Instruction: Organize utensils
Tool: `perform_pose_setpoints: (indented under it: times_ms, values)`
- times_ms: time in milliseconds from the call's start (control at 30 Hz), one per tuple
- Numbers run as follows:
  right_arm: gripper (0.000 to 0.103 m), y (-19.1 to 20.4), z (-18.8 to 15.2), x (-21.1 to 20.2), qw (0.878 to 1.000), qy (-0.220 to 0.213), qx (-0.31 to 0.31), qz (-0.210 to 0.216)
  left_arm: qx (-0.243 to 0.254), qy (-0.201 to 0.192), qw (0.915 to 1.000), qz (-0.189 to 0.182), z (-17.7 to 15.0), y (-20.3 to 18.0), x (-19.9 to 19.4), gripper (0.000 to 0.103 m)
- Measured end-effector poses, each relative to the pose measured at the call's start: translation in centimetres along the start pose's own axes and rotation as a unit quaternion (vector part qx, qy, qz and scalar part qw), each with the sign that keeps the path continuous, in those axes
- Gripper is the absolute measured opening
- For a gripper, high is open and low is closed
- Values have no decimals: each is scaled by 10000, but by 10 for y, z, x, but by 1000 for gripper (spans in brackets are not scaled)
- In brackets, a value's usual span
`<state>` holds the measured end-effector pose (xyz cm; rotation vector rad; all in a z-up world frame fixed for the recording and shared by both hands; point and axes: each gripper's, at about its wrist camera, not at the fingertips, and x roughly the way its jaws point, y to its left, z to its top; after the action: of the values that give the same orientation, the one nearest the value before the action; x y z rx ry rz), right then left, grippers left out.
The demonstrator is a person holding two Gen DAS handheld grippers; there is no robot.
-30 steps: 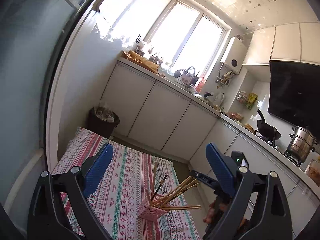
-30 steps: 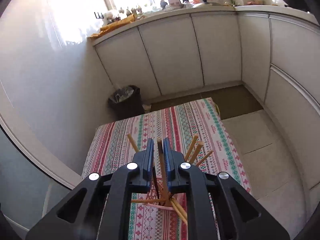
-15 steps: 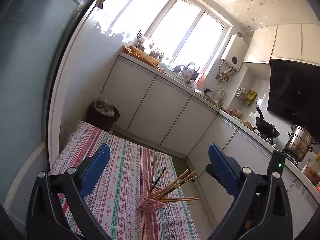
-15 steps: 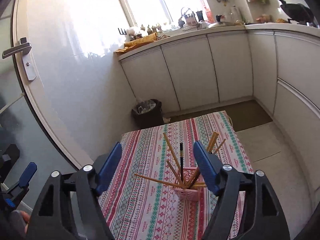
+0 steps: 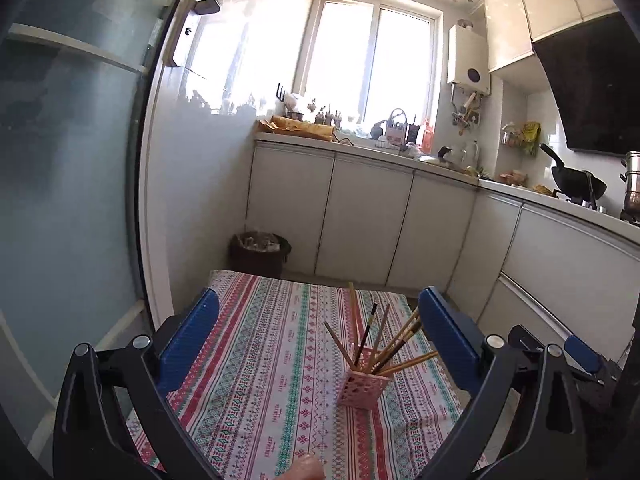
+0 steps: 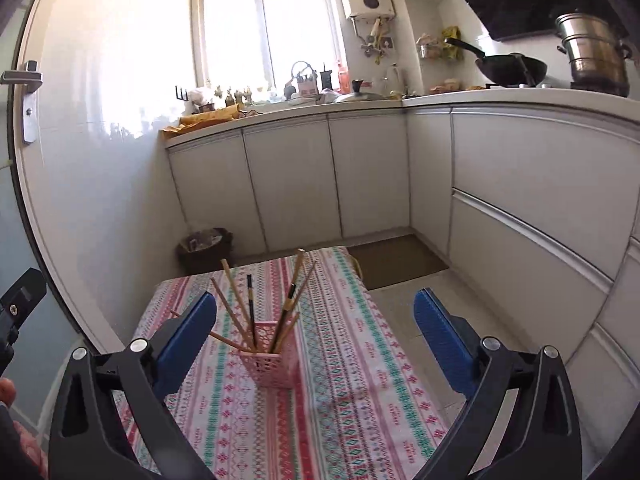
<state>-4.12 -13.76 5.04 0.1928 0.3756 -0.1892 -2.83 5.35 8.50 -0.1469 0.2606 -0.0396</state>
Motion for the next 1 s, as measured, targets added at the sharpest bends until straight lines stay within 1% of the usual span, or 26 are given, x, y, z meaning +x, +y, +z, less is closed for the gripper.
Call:
perform_pose_setpoints:
  times_ms: [67, 167, 300, 433, 733, 833, 1000]
  values:
    - [96, -6, -9, -2, 10000, 28, -25, -57, 61, -42, 9999, 81, -8, -6, -3, 96]
    - [96, -17, -21, -2, 9998, -46, 53, -171, 267, -221, 9989, 322, -18, -15, -7, 96]
    - [96, -28, -26, -1, 9996, -116, 178, -188, 467, -260, 9977, 427, -28, -27, -3, 96]
    - [96, -31, -24, -3, 9995, -162, 159, -232, 680, -87, 9963, 515, -33, -37, 2, 96]
    - [96, -27, -24, -8, 9988, -319, 70, -374, 737, 193, 9954, 573, -41, -46, 10, 96]
    - [96, -27, -24, -4, 9987, -270, 84, -420, 665, 322, 9956, 585, -42, -43, 14, 96]
    - [96, -27, -26, 5, 9989, -142, 64, -432, 601, 398, 9952, 662, -45, -39, 19, 96]
